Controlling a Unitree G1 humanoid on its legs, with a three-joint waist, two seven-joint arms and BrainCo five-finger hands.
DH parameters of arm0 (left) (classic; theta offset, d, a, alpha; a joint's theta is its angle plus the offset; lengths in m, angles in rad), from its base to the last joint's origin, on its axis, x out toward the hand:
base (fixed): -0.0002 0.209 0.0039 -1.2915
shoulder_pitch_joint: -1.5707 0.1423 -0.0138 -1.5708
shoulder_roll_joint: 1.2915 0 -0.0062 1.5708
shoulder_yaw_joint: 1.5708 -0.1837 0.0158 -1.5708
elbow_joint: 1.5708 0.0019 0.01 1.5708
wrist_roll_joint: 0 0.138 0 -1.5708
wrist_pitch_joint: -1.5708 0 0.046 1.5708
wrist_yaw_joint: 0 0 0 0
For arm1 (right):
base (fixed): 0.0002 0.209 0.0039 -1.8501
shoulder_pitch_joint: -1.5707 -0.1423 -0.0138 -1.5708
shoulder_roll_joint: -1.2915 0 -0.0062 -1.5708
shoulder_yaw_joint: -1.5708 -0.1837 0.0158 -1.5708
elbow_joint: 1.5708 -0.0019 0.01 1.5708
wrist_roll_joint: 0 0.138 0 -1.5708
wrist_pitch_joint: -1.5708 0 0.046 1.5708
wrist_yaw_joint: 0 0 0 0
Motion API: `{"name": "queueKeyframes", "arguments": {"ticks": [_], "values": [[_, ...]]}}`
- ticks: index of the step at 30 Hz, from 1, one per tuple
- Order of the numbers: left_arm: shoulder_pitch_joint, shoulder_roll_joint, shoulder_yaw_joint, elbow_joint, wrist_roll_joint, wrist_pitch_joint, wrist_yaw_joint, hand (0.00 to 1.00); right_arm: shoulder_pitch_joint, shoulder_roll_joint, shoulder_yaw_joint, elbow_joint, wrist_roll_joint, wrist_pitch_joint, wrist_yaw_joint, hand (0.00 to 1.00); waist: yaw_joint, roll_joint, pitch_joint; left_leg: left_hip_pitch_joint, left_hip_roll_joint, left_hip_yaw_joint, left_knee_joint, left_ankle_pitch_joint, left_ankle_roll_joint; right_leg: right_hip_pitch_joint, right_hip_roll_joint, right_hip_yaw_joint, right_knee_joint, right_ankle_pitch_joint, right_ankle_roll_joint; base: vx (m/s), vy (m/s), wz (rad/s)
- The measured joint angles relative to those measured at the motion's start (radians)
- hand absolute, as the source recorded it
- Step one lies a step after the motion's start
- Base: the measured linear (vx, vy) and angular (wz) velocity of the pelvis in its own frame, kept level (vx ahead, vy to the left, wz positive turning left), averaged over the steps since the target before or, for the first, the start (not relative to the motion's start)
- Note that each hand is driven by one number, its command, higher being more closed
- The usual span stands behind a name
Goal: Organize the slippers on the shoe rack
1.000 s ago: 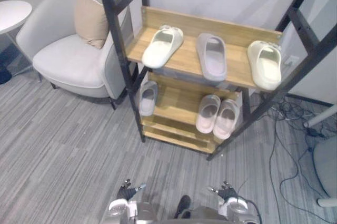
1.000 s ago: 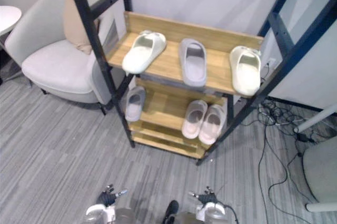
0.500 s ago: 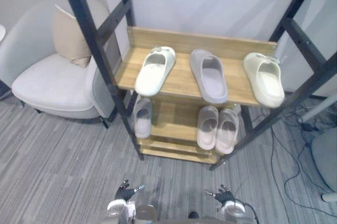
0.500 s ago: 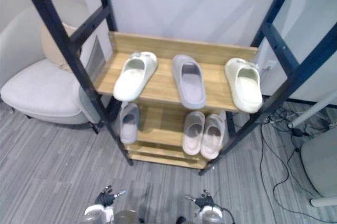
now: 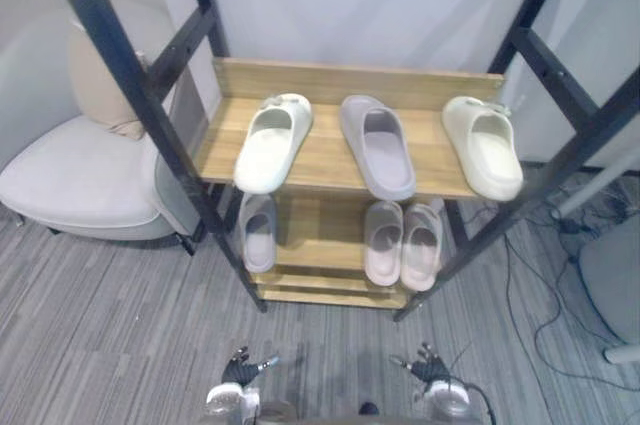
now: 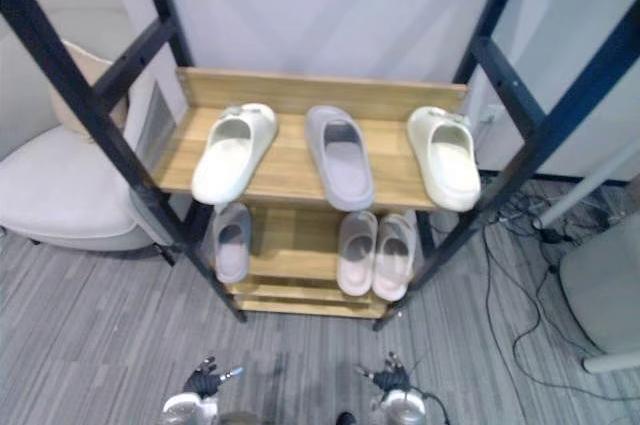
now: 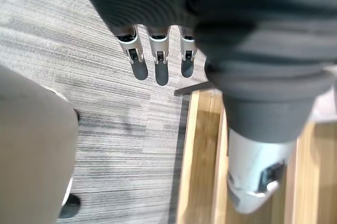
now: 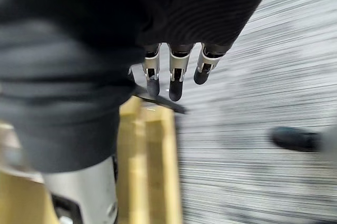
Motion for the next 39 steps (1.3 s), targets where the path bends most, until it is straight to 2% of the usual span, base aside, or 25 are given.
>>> {"name": "queueKeyframes", "arguments": {"ticks": [1,5,8,13,18,23,28,32,39], "values": [[0.0,0.003,-0.008,-0.003,0.012,0.0,0.002,0.0,0.033,-0.001,0.0,-0.109,-0.028,-0.008,-0.003,0.0,-0.001,-0.004,-0.002,-0.001,-0.003,0.004,-0.005,0.003,0.006,-0.007,-0.001,0.01,0.0,0.006,0.002,-0.08,0.01,-0.18],[0.013,0.015,-0.015,-0.023,0.015,-0.002,0.005,0.0,0.115,-0.001,0.0,-0.341,-0.077,-0.013,-0.004,0.0,-0.006,-0.025,-0.008,-0.001,-0.009,0.006,-0.032,0.021,0.009,-0.03,-0.005,0.022,0.0,0.019,0.003,-0.09,0.001,-0.07],[0.017,0.018,-0.02,-0.024,0.022,-0.002,0.01,0.0,0.165,0.0,-0.001,-0.54,-0.116,-0.02,-0.005,0.0,-0.01,-0.027,-0.008,-0.001,-0.011,0.018,-0.036,0.025,0.01,-0.039,-0.007,0.033,-0.001,0.028,0.004,-0.08,-0.003,-0.14],[0.019,0.025,-0.03,-0.026,0.033,-0.002,0.009,0.0,0.17,0.002,-0.004,-0.723,-0.154,-0.053,-0.021,0.0,-0.02,-0.028,-0.008,-0.002,-0.017,0.029,-0.068,0.048,0.009,-0.061,-0.01,0.043,-0.001,0.04,0.006,-0.06,-0.009,-0.09],[0.023,0.028,-0.03,-0.034,0.033,-0.003,0.007,0.0,0.157,0.001,-0.009,-0.835,-0.192,-0.083,-0.03,0.0,-0.02,-0.03,-0.006,-0.003,-0.017,0.029,-0.069,0.047,0.009,-0.063,-0.01,0.044,-0.001,0.04,0.007,0.0,0.0,0.0],[0.028,0.035,-0.03,-0.046,0.034,-0.019,-0.011,0.0,0.066,-0.008,-0.008,-0.852,-0.192,-0.093,-0.049,0.0,-0.018,-0.039,-0.002,-0.021,-0.021,0.028,-0.066,0.048,0.01,-0.08,-0.012,0.05,0.0,0.042,0.009,0.0,0.0,0.0],[0.028,0.035,-0.03,-0.05,0.033,-0.021,-0.014,0.0,-0.059,-0.063,0.0,-0.851,-0.173,-0.093,-0.054,0.0,-0.014,-0.041,0.003,-0.037,-0.028,0.012,-0.064,0.05,0.014,-0.084,-0.018,0.037,0.0,0.042,0.01,0.0,0.001,0.07],[0.026,0.035,-0.042,-0.062,0.033,-0.022,-0.017,0.0,-0.171,-0.099,0.006,-0.836,-0.141,-0.093,-0.054,0.0,0.006,-0.044,0.006,-0.042,-0.028,-0.004,-0.064,0.051,0.016,-0.082,-0.017,0.027,0.0,0.042,0.01,-0.01,-0.013,0.1],[0.026,0.037,-0.047,-0.081,0.029,-0.023,-0.019,0.0,-0.378,-0.163,0.034,-0.649,-0.102,-0.086,-0.061,0.0,0.016,-0.058,0.017,-0.073,-0.038,-0.033,-0.053,0.057,0.023,-0.095,-0.022,-0.001,0.0,0.042,0.01,-0.03,-0.012,0.12]]}}
